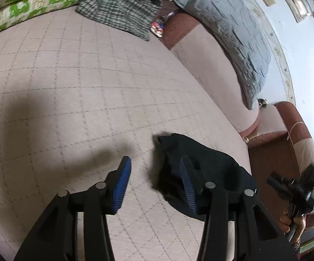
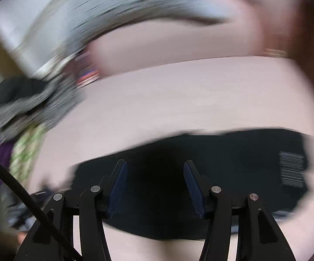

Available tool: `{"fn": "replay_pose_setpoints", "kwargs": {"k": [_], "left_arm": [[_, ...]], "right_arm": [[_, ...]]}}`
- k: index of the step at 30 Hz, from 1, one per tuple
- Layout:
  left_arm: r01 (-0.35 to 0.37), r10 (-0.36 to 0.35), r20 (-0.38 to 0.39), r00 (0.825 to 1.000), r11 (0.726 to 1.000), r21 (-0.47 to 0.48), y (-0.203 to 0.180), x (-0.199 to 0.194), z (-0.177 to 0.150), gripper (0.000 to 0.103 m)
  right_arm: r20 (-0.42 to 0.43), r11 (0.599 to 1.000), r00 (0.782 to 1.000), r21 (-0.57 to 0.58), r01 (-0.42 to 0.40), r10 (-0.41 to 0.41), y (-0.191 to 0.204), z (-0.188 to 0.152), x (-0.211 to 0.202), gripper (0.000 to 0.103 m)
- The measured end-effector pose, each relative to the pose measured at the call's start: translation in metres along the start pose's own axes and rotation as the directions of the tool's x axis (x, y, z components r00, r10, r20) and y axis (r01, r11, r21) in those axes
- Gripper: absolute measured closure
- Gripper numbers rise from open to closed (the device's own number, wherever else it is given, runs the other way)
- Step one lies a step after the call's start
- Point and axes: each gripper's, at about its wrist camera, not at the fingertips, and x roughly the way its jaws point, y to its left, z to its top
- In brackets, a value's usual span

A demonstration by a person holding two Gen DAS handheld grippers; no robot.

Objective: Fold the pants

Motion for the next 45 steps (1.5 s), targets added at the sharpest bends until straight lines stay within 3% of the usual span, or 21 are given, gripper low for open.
{"fn": "replay_pose_setpoints", "kwargs": {"k": [2, 6, 9, 13, 14, 15, 16, 22, 25, 29, 32, 36, 37, 38, 40, 42, 45], "left_arm": [[0.001, -0.001, 0.007, 1.000, 1.000, 0.031, -0.009, 0.002, -0.004, 0.056], [0.000, -0.001, 0.015, 1.000, 0.996, 0.090, -0.033, 0.009, -0.020, 0.054], [-0.020, 0.022, -0.016, 1.000, 0.995, 0.095, -0.049, 0.017, -0.030, 0.054], [-0.045, 0.052, -0.062, 0.997, 0.992, 0.115, -0.069, 0.022, -0.047, 0.054], [-0.053, 0.061, -0.068, 0.996, 0.991, 0.121, -0.074, 0.023, -0.050, 0.053], [-0.065, 0.075, -0.073, 0.994, 0.990, 0.128, -0.081, 0.023, -0.052, 0.053], [-0.070, 0.080, -0.075, 0.994, 0.989, 0.132, -0.084, 0.022, -0.053, 0.053], [-0.059, 0.076, -0.070, 0.995, 0.975, 0.213, -0.117, 0.018, -0.053, 0.050], [-0.060, 0.083, -0.082, 0.993, 0.966, 0.251, -0.127, 0.028, -0.057, 0.049], [-0.055, 0.094, -0.137, 0.986, 0.963, 0.264, -0.135, 0.050, -0.063, 0.049], [-0.057, 0.117, -0.183, 0.976, 0.950, 0.306, -0.143, 0.071, -0.064, 0.049], [-0.164, 0.258, -0.189, 0.947, 0.899, 0.407, -0.144, 0.108, -0.065, 0.048], [-0.190, 0.294, -0.190, 0.937, 0.884, 0.428, -0.142, 0.114, -0.067, 0.048], [-0.198, 0.311, -0.195, 0.930, 0.874, 0.444, -0.139, 0.117, -0.069, 0.048], [-0.195, 0.307, -0.168, 0.937, 0.857, 0.477, -0.142, 0.112, -0.075, 0.047], [-0.188, 0.311, -0.168, 0.936, 0.841, 0.507, -0.143, 0.110, -0.082, 0.044], [-0.193, 0.308, -0.137, 0.942, 0.825, 0.532, -0.142, 0.109, -0.089, 0.043]], "right_arm": [[0.021, 0.982, 0.993, 0.155, 0.110, -0.115, -0.080, -0.009, -0.026, 0.044], [0.057, 0.934, 0.991, 0.343, 0.097, -0.124, -0.177, -0.025, -0.046, 0.044], [0.061, 0.907, 0.995, 0.418, 0.040, -0.073, -0.213, -0.030, -0.025, 0.044], [0.046, 0.896, 0.998, 0.443, 0.019, -0.043, -0.221, -0.030, 0.015, 0.044], [0.040, 0.899, 0.999, 0.439, 0.003, -0.022, -0.220, -0.030, 0.027, 0.049], [0.036, 0.899, 0.999, 0.437, -0.012, -0.004, -0.223, -0.030, 0.031, 0.080], [0.030, 0.897, 1.000, 0.442, -0.023, 0.011, -0.221, -0.031, 0.036, 0.095], [0.118, 0.890, 0.984, 0.423, -0.172, 0.134, -0.212, -0.045, -0.013, 0.095], [0.097, 0.886, 0.985, 0.430, -0.173, 0.145, -0.220, -0.063, -0.028, 0.096], [0.029, 0.869, 0.997, 0.490, -0.073, 0.067, -0.249, -0.080, -0.013, 0.096], [0.026, 0.838, 0.998, 0.542, -0.058, 0.052, -0.265, -0.081, 0.001, 0.096], [0.001, 0.844, 1.000, 0.535, -0.017, 0.019, -0.266, -0.081, 0.012, 0.090], [-0.014, 0.851, 1.000, 0.525, 0.018, -0.013, -0.266, -0.081, 0.010, 0.081], [-0.029, 0.849, 0.997, 0.523, 0.071, -0.065, -0.262, -0.081, 0.003, 0.078], [0.013, 0.848, 0.977, 0.499, 0.179, -0.214, -0.247, -0.080, -0.028, 0.075], [0.082, 0.872, 0.980, 0.474, 0.123, -0.183, -0.229, -0.073, -0.046, 0.075], [0.119, 0.927, 0.993, 0.373, -0.047, 0.003, -0.191, -0.048, -0.039, 0.075]]}}
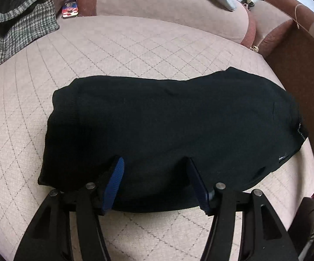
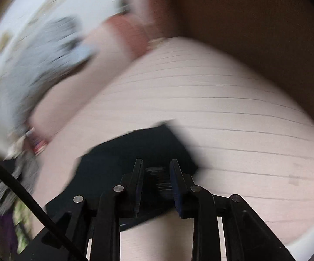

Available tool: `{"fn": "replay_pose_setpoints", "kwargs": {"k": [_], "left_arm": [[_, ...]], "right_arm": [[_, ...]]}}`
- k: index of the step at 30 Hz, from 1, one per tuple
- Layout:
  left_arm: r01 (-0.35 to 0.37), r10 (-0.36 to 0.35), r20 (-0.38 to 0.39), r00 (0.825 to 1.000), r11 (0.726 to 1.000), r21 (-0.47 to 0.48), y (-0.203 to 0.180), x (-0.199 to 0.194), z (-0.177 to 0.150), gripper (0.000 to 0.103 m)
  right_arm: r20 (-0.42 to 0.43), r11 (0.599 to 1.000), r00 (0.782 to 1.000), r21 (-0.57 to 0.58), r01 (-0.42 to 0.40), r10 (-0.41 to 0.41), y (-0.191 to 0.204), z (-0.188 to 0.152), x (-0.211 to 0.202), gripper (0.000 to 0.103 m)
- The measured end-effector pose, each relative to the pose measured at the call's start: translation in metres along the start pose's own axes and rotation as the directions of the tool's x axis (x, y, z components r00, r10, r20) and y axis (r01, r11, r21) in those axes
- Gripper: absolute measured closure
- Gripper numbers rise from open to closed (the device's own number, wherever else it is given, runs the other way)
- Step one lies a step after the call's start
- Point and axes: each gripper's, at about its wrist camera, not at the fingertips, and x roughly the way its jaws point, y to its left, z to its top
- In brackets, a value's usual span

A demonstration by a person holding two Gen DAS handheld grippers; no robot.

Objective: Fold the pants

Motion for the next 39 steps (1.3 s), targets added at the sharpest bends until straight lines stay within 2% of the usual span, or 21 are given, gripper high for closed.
{"fn": "replay_pose_setpoints", "kwargs": {"k": [2, 6, 8, 9, 10, 11, 14, 15, 16, 17, 18, 19, 24, 26, 28, 31, 33, 35, 37, 38, 39], "left_arm": [[0.001, -0.001, 0.022, 1.000, 1.000, -0.005, 0.001, -0.001, -0.004, 0.043], [0.014, -0.013, 0.074, 0.997, 1.000, -0.010, 0.002, -0.002, -0.012, 0.043], [0.008, -0.008, 0.097, 0.995, 1.000, 0.005, 0.000, -0.001, -0.014, 0.043], [0.002, -0.003, 0.107, 0.994, 1.000, 0.016, -0.003, 0.000, -0.015, 0.042], [-0.003, 0.000, 0.117, 0.993, 1.000, 0.027, -0.005, 0.000, -0.016, 0.042], [-0.006, 0.002, 0.128, 0.992, 0.999, 0.037, -0.007, 0.000, -0.018, 0.041], [-0.009, -0.002, 0.167, 0.986, 0.998, 0.066, -0.009, -0.002, -0.024, 0.040], [-0.004, -0.008, 0.178, 0.984, 0.998, 0.067, -0.009, -0.002, -0.025, 0.040], [-0.001, -0.011, 0.181, 0.984, 0.998, 0.064, -0.009, -0.002, -0.025, 0.039], [0.009, -0.020, 0.183, 0.983, 0.998, 0.060, -0.008, -0.002, -0.025, 0.037], [0.023, -0.033, 0.184, 0.982, 0.998, 0.057, -0.007, -0.002, -0.024, 0.035], [0.031, -0.041, 0.185, 0.982, 0.998, 0.056, -0.006, -0.002, -0.024, 0.034], [0.015, -0.029, 0.182, 0.983, 0.997, 0.076, -0.010, 0.001, -0.025, 0.032], [0.006, -0.021, 0.182, 0.983, 0.997, 0.082, -0.012, 0.001, -0.026, 0.032], [0.010, -0.025, 0.185, 0.982, 0.997, 0.082, -0.011, -0.001, -0.027, 0.032], [0.113, -0.120, 0.181, 0.976, 0.992, 0.050, 0.000, -0.020, -0.027, 0.032], [0.204, -0.190, 0.259, 0.947, 0.979, -0.026, 0.022, -0.047, -0.024, 0.032], [0.232, -0.175, 0.337, 0.925, 0.963, -0.136, 0.052, -0.066, -0.020, 0.032], [0.221, -0.120, 0.352, 0.928, 0.940, -0.262, 0.084, -0.070, -0.021, 0.032], [0.199, -0.088, 0.333, 0.939, 0.928, -0.316, 0.097, -0.067, -0.023, 0.032], [0.152, -0.042, 0.291, 0.956, 0.918, -0.366, 0.109, -0.062, -0.025, 0.032]], "right_arm": [[-0.049, 0.993, 0.995, -0.083, -0.087, 0.083, 0.033, 0.003, 0.022, 0.075], [-0.192, 0.953, 0.972, -0.246, -0.180, 0.134, 0.111, 0.004, 0.091, 0.075], [-0.240, 0.925, 0.967, -0.342, -0.167, 0.085, 0.148, 0.002, 0.125, 0.071], [-0.238, 0.914, 0.970, -0.379, -0.144, 0.054, 0.160, 0.003, 0.138, 0.061], [-0.232, 0.900, 0.973, -0.420, -0.115, 0.016, 0.170, 0.005, 0.152, 0.045], [-0.222, 0.879, 0.974, -0.472, -0.068, -0.044, 0.181, 0.009, 0.171, 0.039], [-0.251, 0.825, 0.958, -0.565, -0.028, -0.139, 0.192, 0.006, 0.209, 0.036], [-0.272, 0.807, 0.949, -0.589, -0.032, -0.161, 0.192, 0.001, 0.216, 0.039], [-0.297, 0.790, 0.937, -0.612, -0.040, -0.183, 0.194, -0.002, 0.225, 0.063], [-0.309, 0.766, 0.928, -0.641, -0.040, -0.211, 0.197, -0.009, 0.230, 0.076], [-0.278, 0.738, 0.930, -0.675, -0.010, -0.242, 0.198, -0.012, 0.230, 0.082], [-0.272, 0.735, 0.933, -0.678, -0.012, -0.236, 0.199, -0.010, 0.229, 0.091], [-0.234, 0.777, 0.941, -0.628, 0.046, -0.245, 0.202, 0.015, 0.236, 0.093], [-0.197, 0.769, 0.939, -0.632, 0.099, -0.283, 0.207, 0.018, 0.243, 0.100], [-0.141, 0.742, 0.929, -0.647, 0.176, -0.343, 0.214, 0.016, 0.251, 0.099], [-0.140, 0.800, 0.949, -0.581, 0.151, -0.281, 0.215, 0.020, 0.230, 0.098], [-0.117, 0.810, 0.971, -0.577, 0.103, -0.206, 0.224, 0.017, 0.197, 0.097], [-0.151, 0.795, 0.978, -0.607, 0.020, -0.140, 0.239, 0.006, 0.171, 0.097], [-0.210, 0.765, 0.976, -0.638, -0.090, -0.060, 0.262, -0.013, 0.148, 0.094], [-0.245, 0.755, 0.969, -0.641, -0.138, -0.031, 0.269, -0.022, 0.141, 0.087], [-0.296, 0.752, 0.955, -0.629, -0.197, 0.003, 0.280, -0.034, 0.141, 0.064]]}}
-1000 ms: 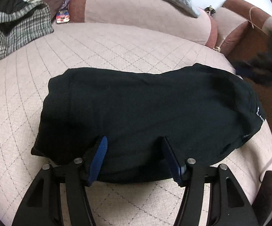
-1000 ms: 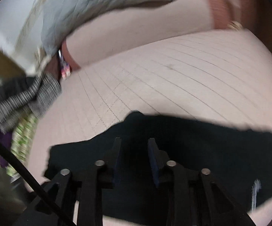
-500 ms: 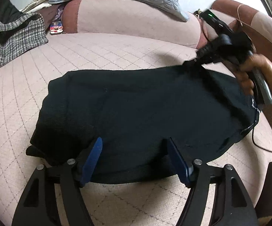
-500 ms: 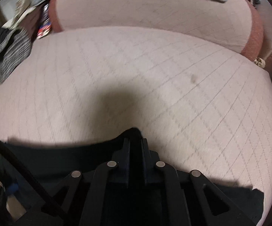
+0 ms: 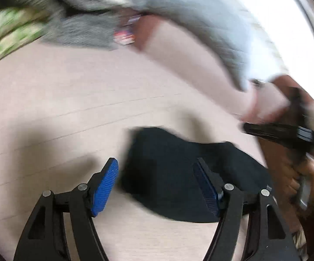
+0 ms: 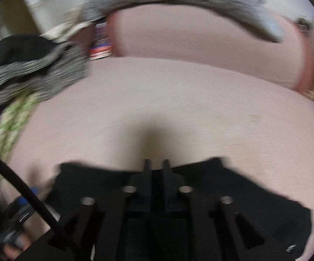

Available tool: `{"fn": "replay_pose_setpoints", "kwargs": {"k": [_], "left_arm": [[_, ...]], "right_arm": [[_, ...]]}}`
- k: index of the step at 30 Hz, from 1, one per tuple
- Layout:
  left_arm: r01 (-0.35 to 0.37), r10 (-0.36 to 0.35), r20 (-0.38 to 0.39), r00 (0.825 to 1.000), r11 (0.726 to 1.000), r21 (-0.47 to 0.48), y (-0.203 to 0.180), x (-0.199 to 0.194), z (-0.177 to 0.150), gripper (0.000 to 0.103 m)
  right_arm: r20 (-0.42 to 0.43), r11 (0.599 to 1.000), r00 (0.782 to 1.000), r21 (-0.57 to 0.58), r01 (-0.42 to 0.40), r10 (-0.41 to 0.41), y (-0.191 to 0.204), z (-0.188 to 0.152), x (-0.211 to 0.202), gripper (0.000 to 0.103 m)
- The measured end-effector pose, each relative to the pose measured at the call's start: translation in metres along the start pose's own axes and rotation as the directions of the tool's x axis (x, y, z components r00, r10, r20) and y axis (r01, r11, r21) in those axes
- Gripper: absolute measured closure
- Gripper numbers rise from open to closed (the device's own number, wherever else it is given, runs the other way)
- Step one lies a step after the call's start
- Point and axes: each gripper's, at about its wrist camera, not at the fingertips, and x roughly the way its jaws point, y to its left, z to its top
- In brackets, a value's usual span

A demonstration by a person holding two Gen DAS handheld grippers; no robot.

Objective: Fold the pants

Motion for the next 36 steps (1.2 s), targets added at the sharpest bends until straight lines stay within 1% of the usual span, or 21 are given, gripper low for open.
{"fn": "replay_pose_setpoints", "kwargs": {"k": [1, 2, 4, 5, 8, 11, 13, 14, 15, 17, 19, 20, 22, 23, 24, 25, 26, 29, 32, 35, 36], "left_arm": [[-0.039, 0.039, -0.023, 0.999, 0.999, -0.010, 0.006, 0.003, -0.001, 0.032], [-0.064, 0.063, -0.048, 0.997, 0.998, -0.010, 0.011, 0.007, -0.005, 0.032], [-0.057, 0.057, -0.071, 0.996, 0.998, -0.007, 0.010, 0.011, -0.011, 0.032], [-0.038, 0.038, -0.080, 0.996, 0.999, -0.005, 0.008, 0.013, -0.013, 0.032], [0.038, -0.040, -0.104, 0.994, 0.999, -0.020, 0.001, 0.021, -0.021, 0.032], [0.034, -0.035, -0.096, 0.995, 0.999, -0.010, -0.002, 0.022, -0.025, 0.032], [0.040, -0.041, -0.092, 0.995, 0.999, -0.022, -0.001, 0.023, -0.026, 0.030], [0.060, -0.064, -0.085, 0.994, 0.997, -0.048, 0.000, 0.025, -0.027, 0.026], [0.062, -0.068, -0.074, 0.995, 0.995, -0.076, 0.003, 0.025, -0.028, 0.026], [0.060, -0.065, -0.045, 0.997, 0.992, -0.107, 0.006, 0.025, -0.030, 0.026], [0.046, -0.050, -0.028, 0.998, 0.993, -0.111, 0.002, 0.026, -0.032, 0.025], [0.034, -0.036, -0.019, 0.999, 0.994, -0.100, -0.001, 0.026, -0.033, 0.025], [0.013, -0.014, -0.023, 1.000, 0.997, -0.072, -0.008, 0.027, -0.036, 0.025], [0.025, -0.027, -0.033, 0.999, 0.998, -0.058, -0.012, 0.029, -0.036, 0.034], [0.070, -0.073, -0.053, 0.996, 0.996, -0.062, -0.014, 0.032, -0.036, 0.081], [0.125, -0.134, -0.112, 0.985, 0.989, -0.084, -0.014, 0.040, -0.037, 0.090], [0.163, -0.182, -0.157, 0.971, 0.978, -0.132, -0.011, 0.048, -0.041, 0.091], [0.198, -0.216, -0.138, 0.966, 0.971, -0.134, -0.015, 0.040, -0.042, 0.091], [0.261, -0.274, -0.106, 0.956, 0.958, -0.119, -0.039, 0.026, -0.041, 0.091], [0.274, -0.280, -0.118, 0.953, 0.960, -0.064, -0.073, 0.025, -0.045, 0.091], [0.279, -0.284, -0.132, 0.950, 0.959, -0.056, -0.082, 0.027, -0.047, 0.091]], "right_arm": [[-0.025, 0.998, 0.998, 0.003, -0.065, 0.065, 0.012, -0.003, 0.003, 0.040], [-0.059, 0.992, 0.990, 0.005, -0.130, 0.130, 0.030, -0.005, 0.009, 0.036], [-0.119, 0.981, 0.975, -0.012, -0.192, 0.189, 0.065, -0.008, 0.028, 0.035], [-0.152, 0.979, 0.969, -0.021, -0.201, 0.195, 0.080, -0.010, 0.042, 0.035], [-0.231, 0.988, 0.964, -0.050, -0.147, 0.132, 0.115, -0.019, 0.070, 0.036], [-0.325, 0.989, 0.936, -0.023, -0.147, 0.132, 0.142, -0.015, 0.108, 0.036], [-0.375, 0.994, 0.925, -0.056, -0.095, 0.067, 0.158, -0.008, 0.131, 0.031], [-0.397, 0.994, 0.917, -0.075, -0.076, 0.041, 0.162, -0.005, 0.138, 0.028], [-0.443, 0.992, 0.897, -0.110, -0.056, 0.001, 0.169, -0.005, 0.149, 0.023], [-0.499, 0.985, 0.863, -0.172, -0.009, -0.080, 0.177, -0.005, 0.164, 0.023], [-0.539, 0.977, 0.833, -0.214, 0.011, -0.127, 0.181, -0.006, 0.174, 0.023], [-0.551, 0.967, 0.819, -0.254, 0.020, -0.161, 0.184, -0.007, 0.178, 0.023], [-0.553, 0.947, 0.803, -0.318, 0.041, -0.221, 0.190, -0.010, 0.183, 0.033], [-0.544, 0.936, 0.800, -0.347, 0.060, -0.253, 0.193, -0.011, 0.182, 0.038], [-0.526, 0.922, 0.800, -0.378, 0.084, -0.289, 0.195, -0.012, 0.179, 0.055], [-0.506, 0.908, 0.803, -0.405, 0.103, -0.316, 0.197, -0.013, 0.175, 0.076], [-0.475, 0.891, 0.808, -0.437, 0.125, -0.347, 0.198, -0.014, 0.170, 0.079], [-0.416, 0.890, 0.855, -0.444, 0.106, -0.309, 0.192, -0.020, 0.144, 0.084], [-0.362, 0.918, 0.902, -0.388, 0.084, -0.236, 0.169, -0.024, 0.107, 0.085], [-0.309, 0.944, 0.935, -0.323, 0.070, -0.175, 0.133, -0.026, 0.069, 0.085], [-0.297, 0.949, 0.941, -0.307, 0.070, -0.165, 0.121, -0.027, 0.061, 0.085]]}}
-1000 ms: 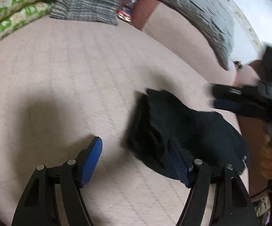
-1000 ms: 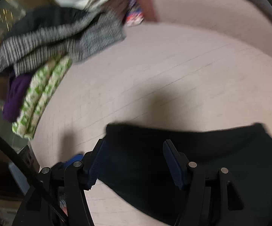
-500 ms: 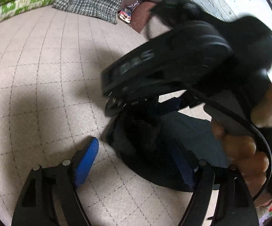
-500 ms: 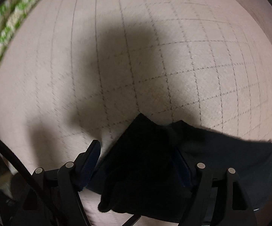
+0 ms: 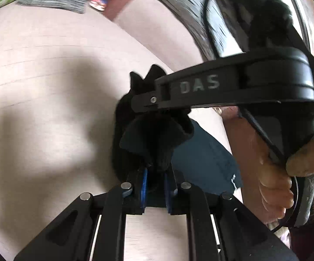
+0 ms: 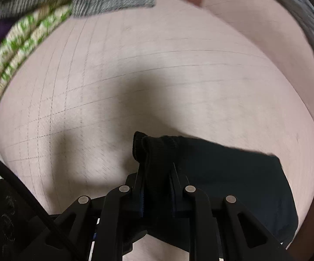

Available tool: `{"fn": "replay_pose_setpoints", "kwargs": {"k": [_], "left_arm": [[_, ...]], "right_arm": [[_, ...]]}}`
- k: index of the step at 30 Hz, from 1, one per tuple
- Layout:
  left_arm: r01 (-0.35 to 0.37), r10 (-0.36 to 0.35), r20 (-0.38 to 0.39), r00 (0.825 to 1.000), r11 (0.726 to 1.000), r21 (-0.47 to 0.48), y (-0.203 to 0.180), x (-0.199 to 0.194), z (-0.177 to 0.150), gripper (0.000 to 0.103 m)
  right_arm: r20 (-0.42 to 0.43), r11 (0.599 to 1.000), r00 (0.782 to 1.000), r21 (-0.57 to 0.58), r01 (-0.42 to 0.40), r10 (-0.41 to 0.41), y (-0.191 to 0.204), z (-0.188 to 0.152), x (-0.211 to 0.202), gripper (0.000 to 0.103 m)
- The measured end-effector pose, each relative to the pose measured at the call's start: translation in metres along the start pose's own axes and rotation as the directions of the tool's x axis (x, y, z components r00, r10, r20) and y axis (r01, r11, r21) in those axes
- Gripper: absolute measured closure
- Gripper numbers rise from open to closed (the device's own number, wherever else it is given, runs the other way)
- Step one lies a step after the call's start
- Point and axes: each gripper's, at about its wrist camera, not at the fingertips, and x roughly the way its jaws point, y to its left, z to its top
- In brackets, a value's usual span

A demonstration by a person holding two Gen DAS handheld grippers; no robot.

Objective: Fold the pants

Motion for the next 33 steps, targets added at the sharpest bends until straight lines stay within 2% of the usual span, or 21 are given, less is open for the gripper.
{"fn": "replay_pose_setpoints", "kwargs": {"k": [3, 5, 8, 11, 12, 13, 14, 16, 17, 19, 21, 22, 24, 26, 27, 28, 29, 30, 31, 32, 33], "left_arm": [[0.036, -0.036, -0.064, 0.997, 0.999, 0.009, -0.031, 0.026, -0.005, 0.090], [0.029, -0.025, -0.101, 0.995, 0.999, 0.035, -0.048, 0.043, -0.008, 0.088], [0.051, -0.039, -0.144, 0.989, 0.995, 0.085, -0.073, 0.056, -0.021, 0.080], [0.049, -0.028, -0.177, 0.984, 0.992, 0.115, -0.085, 0.059, -0.035, 0.073], [0.031, -0.006, -0.188, 0.982, 0.991, 0.129, -0.087, 0.057, -0.041, 0.070], [0.019, 0.008, -0.192, 0.981, 0.990, 0.137, -0.087, 0.054, -0.044, 0.069], [0.010, 0.018, -0.194, 0.981, 0.990, 0.143, -0.088, 0.052, -0.047, 0.068], [-0.011, 0.041, -0.190, 0.981, 0.988, 0.157, -0.086, 0.049, -0.030, 0.066], [-0.023, 0.052, -0.181, 0.982, 0.987, 0.161, -0.083, 0.045, -0.029, 0.064], [-0.058, 0.085, -0.157, 0.984, 0.984, 0.170, -0.082, 0.040, -0.028, 0.062], [-0.095, 0.120, -0.146, 0.982, 0.981, 0.169, -0.082, 0.051, -0.018, 0.059], [-0.103, 0.127, -0.150, 0.981, 0.981, 0.163, -0.083, 0.054, -0.011, 0.059], [-0.068, 0.094, -0.161, 0.982, 0.985, 0.158, -0.074, 0.062, -0.003, 0.057], [-0.077, 0.101, -0.183, 0.978, 0.988, 0.135, -0.069, 0.082, -0.003, 0.057], [-0.094, 0.117, -0.199, 0.973, 0.988, 0.119, -0.065, 0.093, -0.004, 0.057], [-0.105, 0.126, -0.215, 0.969, 0.989, 0.107, -0.060, 0.102, -0.007, 0.058], [-0.110, 0.130, -0.221, 0.967, 0.989, 0.102, -0.057, 0.107, -0.008, 0.059], [-0.112, 0.132, -0.213, 0.968, 0.988, 0.102, -0.055, 0.110, -0.012, 0.060], [-0.110, 0.130, -0.207, 0.970, 0.988, 0.106, -0.057, 0.109, -0.013, 0.060], [-0.111, 0.134, -0.209, 0.969, 0.987, 0.119, -0.058, 0.108, -0.016, 0.060], [-0.105, 0.134, -0.212, 0.968, 0.984, 0.143, -0.058, 0.105, -0.018, 0.060]], "right_arm": [[0.041, 0.995, 0.999, 0.094, -0.023, 0.019, -0.055, -0.033, -0.012, 0.085], [0.066, 0.984, 0.997, 0.168, -0.057, 0.046, -0.093, -0.052, -0.014, 0.085], [0.095, 0.955, 0.993, 0.281, -0.098, 0.074, -0.142, -0.086, -0.006, 0.085], [0.090, 0.939, 0.995, 0.338, -0.064, 0.035, -0.172, -0.110, 0.010, 0.080], [0.082, 0.932, 0.997, 0.361, -0.035, 0.005, -0.183, -0.120, 0.016, 0.070], [0.077, 0.925, 0.997, 0.381, -0.005, -0.026, -0.191, -0.128, 0.019, 0.053], [0.098, 0.915, 0.994, 0.404, -0.003, -0.040, -0.200, -0.137, 0.019, 0.045], [0.154, 0.893, 0.987, 0.449, -0.032, -0.042, -0.217, -0.157, 0.008, 0.042], [0.186, 0.878, 0.981, 0.477, -0.035, -0.062, -0.223, -0.168, -0.003, 0.044], [0.250, 0.867, 0.964, 0.497, -0.046, -0.092, -0.229, -0.181, -0.021, 0.060], [0.334, 0.858, 0.942, 0.493, -0.145, -0.034, -0.230, -0.189, -0.039, 0.062], [0.375, 0.853, 0.927, 0.478, -0.210, 0.018, -0.222, -0.188, -0.043, 0.062], [0.448, 0.827, 0.878, 0.420, -0.373, 0.169, -0.212, -0.182, -0.046, 0.062], [0.463, 0.764, 0.825, 0.387, -0.517, 0.324, -0.212, -0.172, -0.035, 0.062], [0.452, 0.741, 0.811, 0.382, -0.552, 0.371, -0.210, -0.165, -0.025, 0.062], [0.433, 0.723, 0.805, 0.386, -0.573, 0.406, -0.210, -0.161, -0.014, 0.062], [0.382, 0.709, 0.820, 0.421, -0.565, 0.427, -0.209, -0.153, 0.010, 0.063], [0.338, 0.722, 0.855, 0.462, -0.516, 0.394, -0.210, -0.154, 0.024, 0.065], [0.302, 0.745, 0.895, 0.499, -0.443, 0.330, -0.215, -0.160, 0.035, 0.101], [0.311, 0.743, 0.904, 0.521, -0.421, 0.294, -0.223, -0.168, 0.042, 0.103], [0.359, 0.701, 0.880, 0.538, -0.468, 0.311, -0.232, -0.178, 0.043, 0.103]]}}
